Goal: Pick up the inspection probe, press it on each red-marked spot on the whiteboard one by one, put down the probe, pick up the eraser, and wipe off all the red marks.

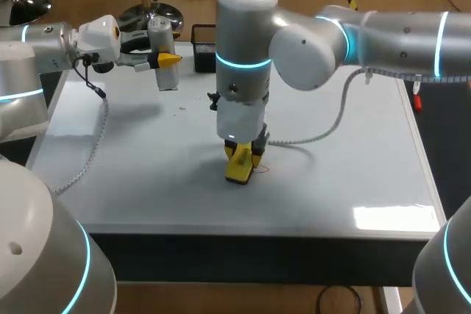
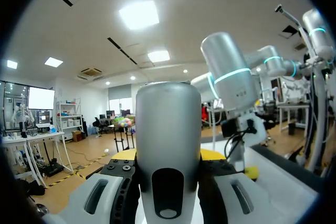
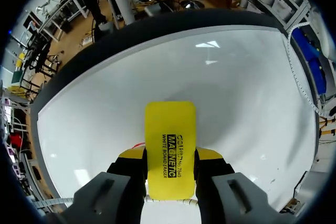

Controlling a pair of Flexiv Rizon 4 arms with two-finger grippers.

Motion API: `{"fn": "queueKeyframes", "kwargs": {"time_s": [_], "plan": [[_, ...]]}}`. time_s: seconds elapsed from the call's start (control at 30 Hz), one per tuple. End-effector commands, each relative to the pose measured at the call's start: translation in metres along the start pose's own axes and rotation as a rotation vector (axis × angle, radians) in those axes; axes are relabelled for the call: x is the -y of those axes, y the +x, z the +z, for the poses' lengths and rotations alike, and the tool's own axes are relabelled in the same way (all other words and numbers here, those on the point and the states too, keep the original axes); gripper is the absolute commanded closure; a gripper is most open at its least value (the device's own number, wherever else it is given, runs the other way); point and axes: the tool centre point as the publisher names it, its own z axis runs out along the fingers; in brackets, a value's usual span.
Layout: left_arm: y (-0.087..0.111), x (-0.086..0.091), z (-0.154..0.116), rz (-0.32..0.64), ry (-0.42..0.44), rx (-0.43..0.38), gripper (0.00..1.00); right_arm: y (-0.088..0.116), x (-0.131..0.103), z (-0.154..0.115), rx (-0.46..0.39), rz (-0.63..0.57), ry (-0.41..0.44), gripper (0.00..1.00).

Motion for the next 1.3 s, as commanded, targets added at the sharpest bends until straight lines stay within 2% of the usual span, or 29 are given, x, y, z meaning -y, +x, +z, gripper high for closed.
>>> {"fn": "queueKeyframes", "kwargs": {"time_s": [0.03,0.6,1.3], "plan": [[0.001,0.001,0.0,0.002,-0.001,0.002,1.0,0.002,0.002,0.002,0.003,0.004,0.0,1.0],[0.001,0.001,0.0,0.002,-0.001,0.002,1.0,0.023,0.01,0.023,-0.015,0.036,-0.03,1.0],[0.001,0.001,0.0,0.002,-0.001,0.002,1.0,0.083,0.003,0.046,-0.045,0.13,-0.065,1.0]]}}
